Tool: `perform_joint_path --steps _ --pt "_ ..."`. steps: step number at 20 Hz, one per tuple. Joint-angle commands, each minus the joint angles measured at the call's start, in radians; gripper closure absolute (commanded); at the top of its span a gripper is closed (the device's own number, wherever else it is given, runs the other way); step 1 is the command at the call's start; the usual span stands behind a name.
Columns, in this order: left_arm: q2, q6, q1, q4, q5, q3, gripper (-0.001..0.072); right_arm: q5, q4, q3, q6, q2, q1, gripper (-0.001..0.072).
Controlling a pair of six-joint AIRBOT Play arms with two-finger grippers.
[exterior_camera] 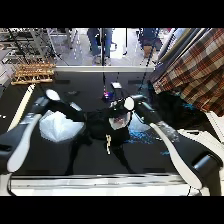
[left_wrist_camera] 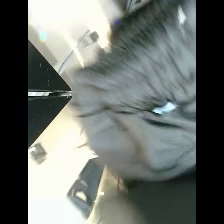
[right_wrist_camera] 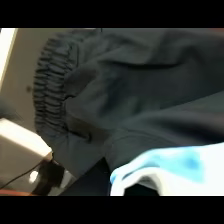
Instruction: Fold the clothes and pants, and hang the long-sleeved shirts on hangers.
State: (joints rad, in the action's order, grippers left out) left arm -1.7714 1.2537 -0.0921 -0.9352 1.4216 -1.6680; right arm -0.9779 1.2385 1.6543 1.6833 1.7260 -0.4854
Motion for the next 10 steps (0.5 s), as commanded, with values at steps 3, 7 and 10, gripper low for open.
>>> perform_joint_path --steps 3,7,10 --pt "0.218 0.006 0.169 0.070 0.108 0.000 0.0696 0.079 -0.183 0.040 -0.136 0.110 -0.014 0.0540" --pt "0.283 0.006 0.206 0.099 0.107 0.000 0.0696 0.013 -0.181 0.293 -0.214 0.108 -0.013 0.0253" --pt "0.295 0.006 0.211 0.099 0.138 0.000 0.0696 -0.175 -0.053 0.469 -0.175 0.079 0.046 0.0189"
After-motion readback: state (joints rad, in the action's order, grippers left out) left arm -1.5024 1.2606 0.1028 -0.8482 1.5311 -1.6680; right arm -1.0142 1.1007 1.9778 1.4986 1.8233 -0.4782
